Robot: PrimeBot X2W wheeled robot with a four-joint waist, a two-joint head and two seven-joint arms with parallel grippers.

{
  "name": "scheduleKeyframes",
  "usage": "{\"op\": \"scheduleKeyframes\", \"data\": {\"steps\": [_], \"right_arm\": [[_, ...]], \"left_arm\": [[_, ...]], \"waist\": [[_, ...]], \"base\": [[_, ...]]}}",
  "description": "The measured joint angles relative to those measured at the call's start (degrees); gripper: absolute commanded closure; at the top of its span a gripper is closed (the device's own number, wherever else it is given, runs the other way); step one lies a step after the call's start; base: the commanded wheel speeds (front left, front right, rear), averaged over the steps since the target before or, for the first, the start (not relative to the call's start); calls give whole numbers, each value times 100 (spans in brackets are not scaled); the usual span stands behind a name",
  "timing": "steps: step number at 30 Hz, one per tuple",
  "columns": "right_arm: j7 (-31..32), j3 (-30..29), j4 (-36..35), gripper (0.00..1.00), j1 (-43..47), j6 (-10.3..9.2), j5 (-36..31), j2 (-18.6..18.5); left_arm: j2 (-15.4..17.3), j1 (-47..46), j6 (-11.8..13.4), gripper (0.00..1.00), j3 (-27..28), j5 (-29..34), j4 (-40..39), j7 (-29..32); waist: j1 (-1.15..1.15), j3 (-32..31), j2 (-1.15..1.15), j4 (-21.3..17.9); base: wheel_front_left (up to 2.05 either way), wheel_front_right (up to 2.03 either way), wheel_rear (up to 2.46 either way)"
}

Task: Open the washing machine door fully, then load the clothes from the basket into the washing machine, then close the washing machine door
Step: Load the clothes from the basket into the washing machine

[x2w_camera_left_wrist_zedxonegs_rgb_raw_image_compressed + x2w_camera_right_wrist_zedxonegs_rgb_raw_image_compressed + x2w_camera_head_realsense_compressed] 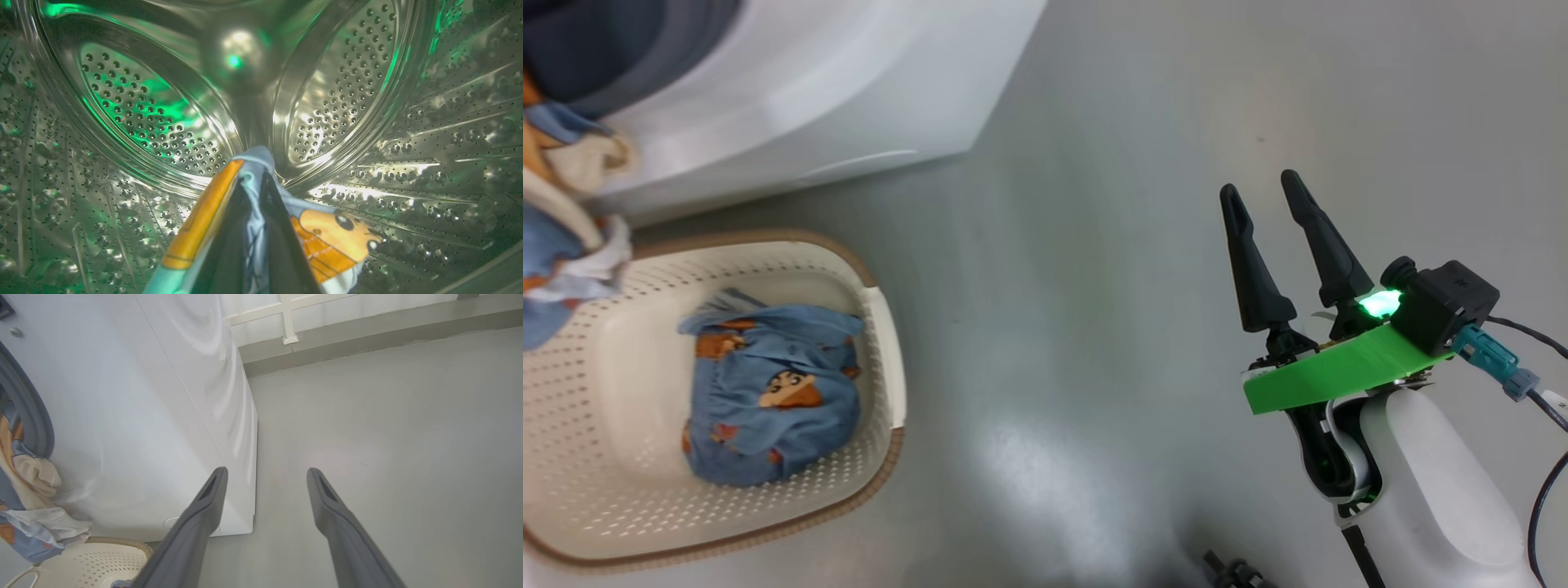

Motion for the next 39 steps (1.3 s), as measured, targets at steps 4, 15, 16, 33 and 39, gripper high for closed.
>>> {"op": "scheduleKeyframes", "data": {"steps": [4, 15, 16, 33, 39], "right_arm": [[0, -10, -9, 0, -4, 0, -9, 19], [0, -5, 71, 0, -120, 0, -56, 41], [0, -3, 85, 0, -120, 0, -56, 41], [0, 231, 356, 0, -119, 0, 65, -80], [0, 328, 428, 0, -96, 0, 133, -236]], "left_arm": [[26, -93, 62, 100, 263, 127, -286, 0], [-266, -45, 7, 0, 341, 391, 359, 0], [-294, -31, -30, 0, 341, 391, 449, -1], [-558, 1439, -355, 0, 558, 393, 107, -1], [-703, 2310, -361, 0, 731, 392, -479, -1]], "waist": [[0, 197, 0, -156], [0, 165, 0, -175], [0, 131, 0, -164], [0, -966, 0, 101], [0, -1454, 0, 239]], "base": [[0, 0, 0], [0, 0, 0], [0, 0, 0], [0, 0, 0], [0, 0, 0]]}}
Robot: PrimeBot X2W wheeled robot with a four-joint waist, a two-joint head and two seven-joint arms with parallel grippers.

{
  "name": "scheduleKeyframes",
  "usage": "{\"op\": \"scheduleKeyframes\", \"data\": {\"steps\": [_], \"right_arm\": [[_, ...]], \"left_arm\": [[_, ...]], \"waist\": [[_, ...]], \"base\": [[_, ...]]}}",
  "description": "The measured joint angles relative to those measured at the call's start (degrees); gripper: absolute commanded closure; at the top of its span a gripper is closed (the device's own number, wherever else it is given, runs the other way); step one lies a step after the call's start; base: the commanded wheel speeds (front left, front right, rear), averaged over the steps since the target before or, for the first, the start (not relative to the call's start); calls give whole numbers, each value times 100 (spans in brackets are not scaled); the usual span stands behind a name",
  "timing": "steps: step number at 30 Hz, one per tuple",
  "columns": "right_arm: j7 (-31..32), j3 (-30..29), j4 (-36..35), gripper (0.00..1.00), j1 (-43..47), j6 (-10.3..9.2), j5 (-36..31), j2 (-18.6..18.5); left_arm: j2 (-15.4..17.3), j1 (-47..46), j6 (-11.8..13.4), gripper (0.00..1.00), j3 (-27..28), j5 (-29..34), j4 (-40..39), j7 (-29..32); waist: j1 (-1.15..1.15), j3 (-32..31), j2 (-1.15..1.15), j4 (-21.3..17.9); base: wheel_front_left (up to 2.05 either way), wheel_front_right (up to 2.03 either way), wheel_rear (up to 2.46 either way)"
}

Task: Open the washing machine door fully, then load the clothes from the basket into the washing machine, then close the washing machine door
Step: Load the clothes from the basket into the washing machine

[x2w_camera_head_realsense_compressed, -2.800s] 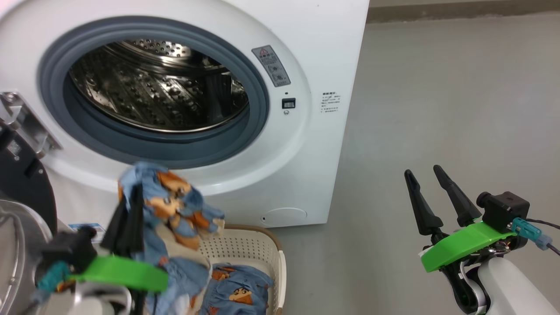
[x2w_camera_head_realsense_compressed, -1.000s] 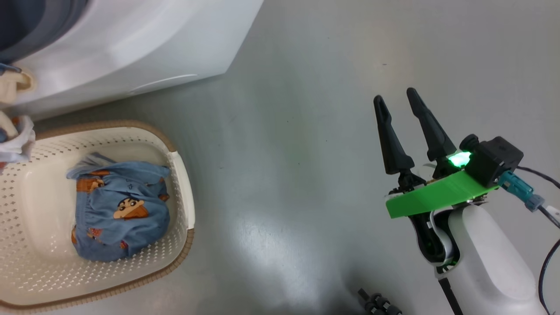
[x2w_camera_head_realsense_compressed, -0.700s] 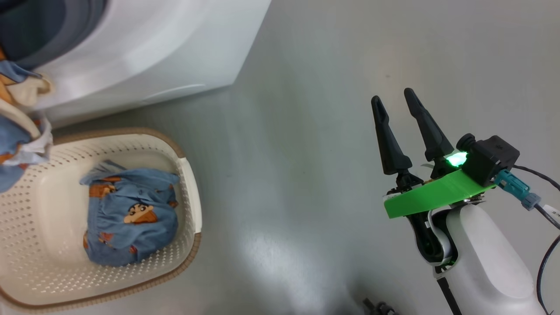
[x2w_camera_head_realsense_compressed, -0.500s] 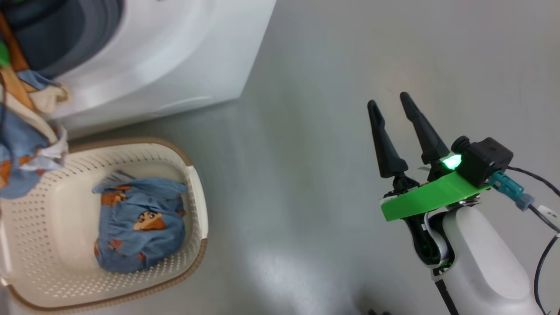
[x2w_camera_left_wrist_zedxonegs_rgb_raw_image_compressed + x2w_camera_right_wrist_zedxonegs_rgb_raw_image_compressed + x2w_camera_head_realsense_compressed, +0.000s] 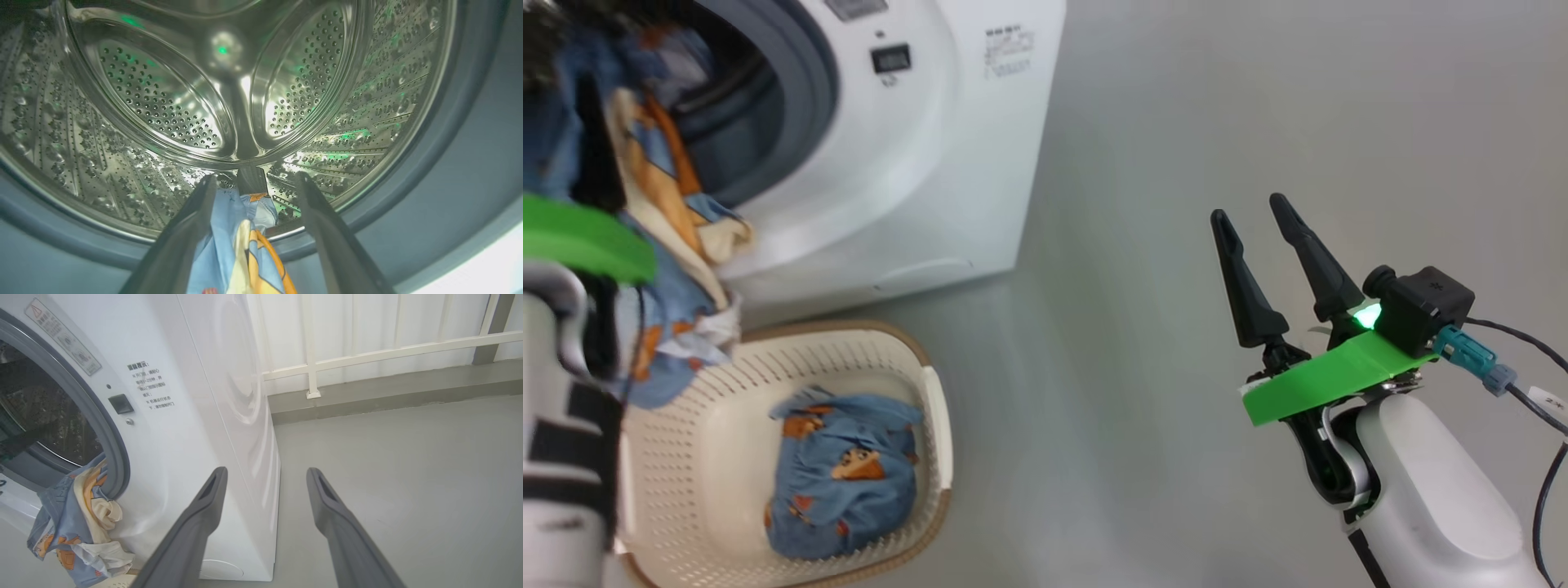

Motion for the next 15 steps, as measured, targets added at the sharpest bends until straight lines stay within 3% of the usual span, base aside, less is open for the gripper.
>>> {"op": "scheduleKeyframes", "data": {"steps": [15], "right_arm": [[0, 35, 138, 0, 401, 0, 135, -302]], "left_arm": [[-522, 2307, 104, 0, 383, 257, -1675, 1]], "waist": [[0, -1166, 0, 460]], "base": [[0, 0, 0]]}}
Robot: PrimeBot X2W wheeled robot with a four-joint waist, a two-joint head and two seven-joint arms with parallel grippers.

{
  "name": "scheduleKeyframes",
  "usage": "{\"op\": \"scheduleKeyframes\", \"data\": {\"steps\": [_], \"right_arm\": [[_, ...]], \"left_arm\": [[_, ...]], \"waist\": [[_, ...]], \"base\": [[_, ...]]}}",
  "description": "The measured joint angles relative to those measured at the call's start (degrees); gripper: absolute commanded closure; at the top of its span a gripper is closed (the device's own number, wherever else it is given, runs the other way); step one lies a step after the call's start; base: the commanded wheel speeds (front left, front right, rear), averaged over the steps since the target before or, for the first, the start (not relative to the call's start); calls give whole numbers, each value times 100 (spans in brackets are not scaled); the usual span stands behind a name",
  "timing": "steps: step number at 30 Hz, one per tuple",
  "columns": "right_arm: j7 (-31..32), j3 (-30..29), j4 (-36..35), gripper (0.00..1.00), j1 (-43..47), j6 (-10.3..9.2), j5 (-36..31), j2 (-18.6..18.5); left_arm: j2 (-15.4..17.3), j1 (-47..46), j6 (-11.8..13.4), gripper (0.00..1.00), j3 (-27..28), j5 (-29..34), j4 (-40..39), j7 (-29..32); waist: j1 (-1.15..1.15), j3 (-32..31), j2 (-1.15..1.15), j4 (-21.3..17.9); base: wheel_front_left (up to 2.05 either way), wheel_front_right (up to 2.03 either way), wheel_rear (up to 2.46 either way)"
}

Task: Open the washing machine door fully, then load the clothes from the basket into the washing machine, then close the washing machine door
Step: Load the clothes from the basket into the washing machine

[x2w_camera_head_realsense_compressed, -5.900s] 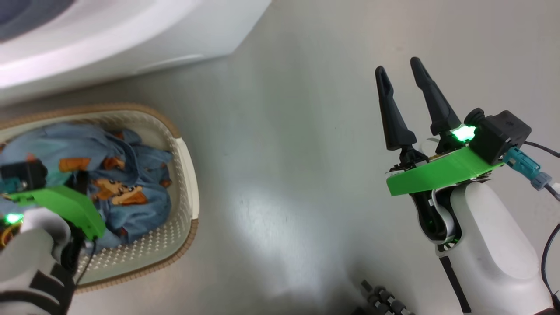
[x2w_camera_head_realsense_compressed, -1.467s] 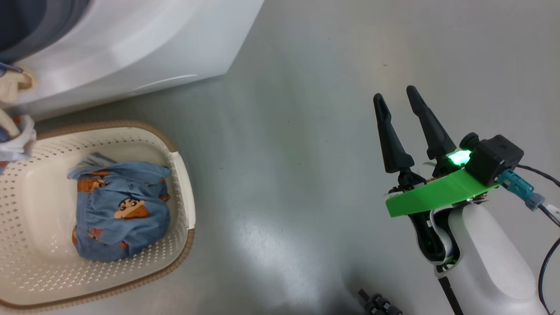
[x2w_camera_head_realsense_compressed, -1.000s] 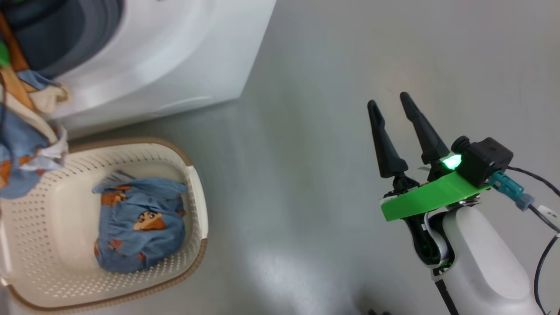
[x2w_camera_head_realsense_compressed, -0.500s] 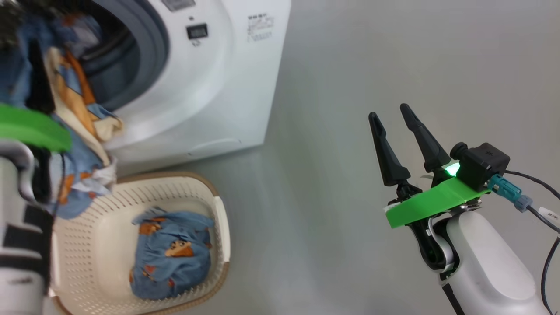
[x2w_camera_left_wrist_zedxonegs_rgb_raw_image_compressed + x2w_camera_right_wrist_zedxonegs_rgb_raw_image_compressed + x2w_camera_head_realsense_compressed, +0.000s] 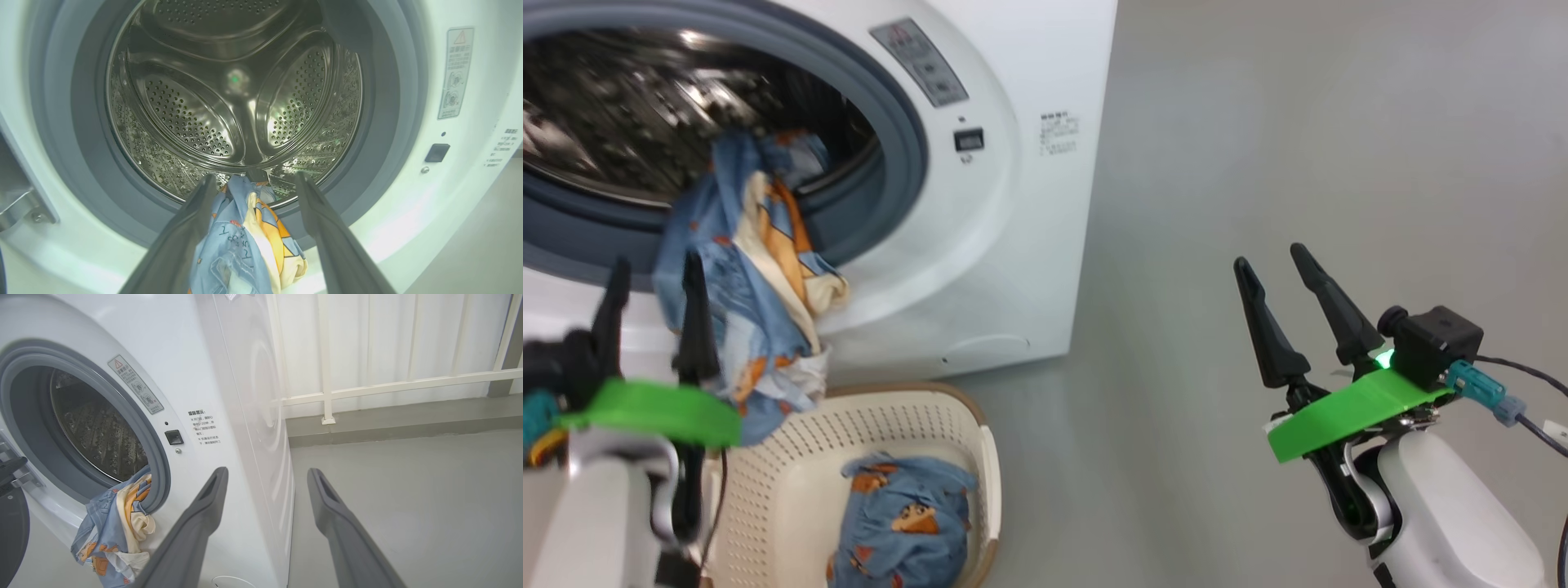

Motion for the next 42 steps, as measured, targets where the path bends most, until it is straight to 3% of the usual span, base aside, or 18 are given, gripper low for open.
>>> {"op": "scheduleKeyframes", "data": {"steps": [10, 21, 42], "right_arm": [[0, 3, 29, 0, 279, 0, 109, -113], [0, -58, 35, 0, 573, 0, 133, -201], [0, -166, 62, 0, 577, 0, 133, -282]], "left_arm": [[-158, 1290, 166, 0, 116, 35, -840, 0], [-308, 2056, 322, 0, 104, -22, -1506, 156], [-360, 2285, 463, 0, -3, -180, -1826, 280]], "waist": [[0, -617, 0, 170], [0, -926, 0, 346], [0, -959, 0, 462]], "base": [[0, 0, 0], [0, 0, 0], [0, 0, 0]]}}
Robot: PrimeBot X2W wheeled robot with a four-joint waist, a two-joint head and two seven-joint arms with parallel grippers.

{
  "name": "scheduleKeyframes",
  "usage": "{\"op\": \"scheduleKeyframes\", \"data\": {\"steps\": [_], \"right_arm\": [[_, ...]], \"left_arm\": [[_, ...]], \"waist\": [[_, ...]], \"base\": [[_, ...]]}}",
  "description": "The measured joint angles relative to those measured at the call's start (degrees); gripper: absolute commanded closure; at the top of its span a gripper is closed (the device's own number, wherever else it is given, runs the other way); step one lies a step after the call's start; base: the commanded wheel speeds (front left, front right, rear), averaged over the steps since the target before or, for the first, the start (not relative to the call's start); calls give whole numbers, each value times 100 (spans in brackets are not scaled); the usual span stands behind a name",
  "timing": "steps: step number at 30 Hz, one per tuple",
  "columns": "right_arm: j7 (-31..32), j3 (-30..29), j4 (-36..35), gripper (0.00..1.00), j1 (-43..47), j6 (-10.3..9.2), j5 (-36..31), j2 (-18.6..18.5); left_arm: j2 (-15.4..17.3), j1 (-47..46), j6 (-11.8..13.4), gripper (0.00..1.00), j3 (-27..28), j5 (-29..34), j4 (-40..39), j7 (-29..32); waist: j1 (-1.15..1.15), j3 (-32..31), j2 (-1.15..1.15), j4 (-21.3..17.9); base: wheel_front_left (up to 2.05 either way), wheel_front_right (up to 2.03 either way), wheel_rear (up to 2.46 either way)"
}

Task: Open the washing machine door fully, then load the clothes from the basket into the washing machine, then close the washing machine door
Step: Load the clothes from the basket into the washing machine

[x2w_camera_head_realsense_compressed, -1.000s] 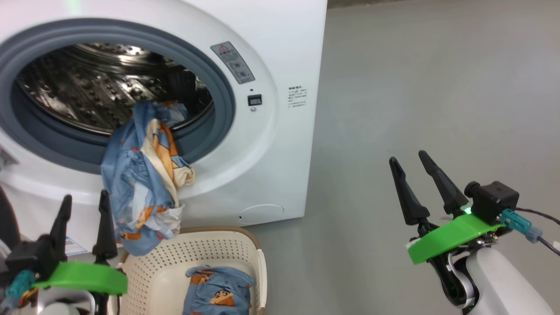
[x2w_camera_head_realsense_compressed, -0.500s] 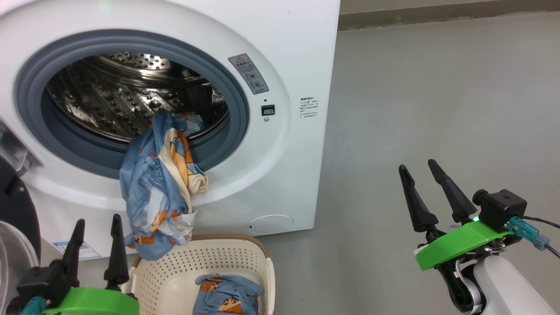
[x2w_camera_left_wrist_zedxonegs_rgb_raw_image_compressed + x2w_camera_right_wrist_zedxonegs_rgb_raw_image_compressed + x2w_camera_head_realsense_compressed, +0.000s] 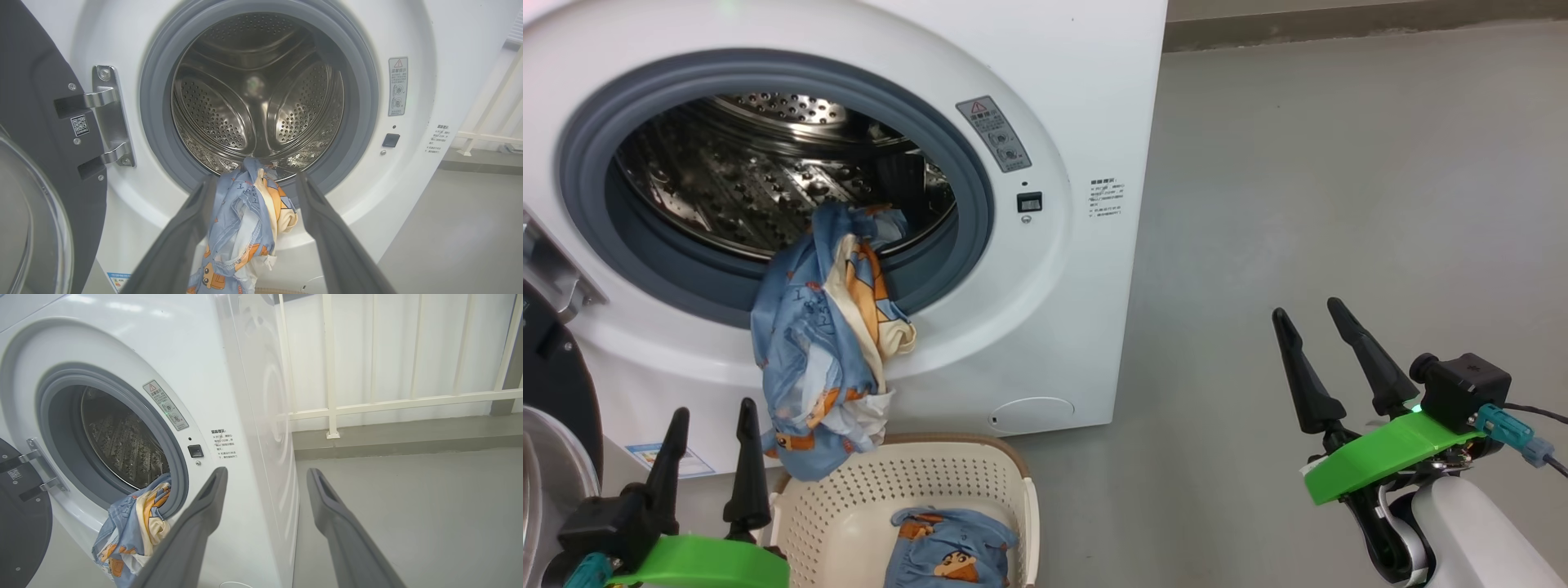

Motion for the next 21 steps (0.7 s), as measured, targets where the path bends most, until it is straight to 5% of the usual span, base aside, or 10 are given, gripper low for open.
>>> {"op": "scheduleKeyframes", "data": {"steps": [21], "right_arm": [[0, 1, 2, 0, -2, 0, -3, -8]], "left_arm": [[1, 2, 0, 0, -114, -116, 108, 96]], "waist": [[0, 122, 0, -6]], "base": [[0, 0, 0]]}}
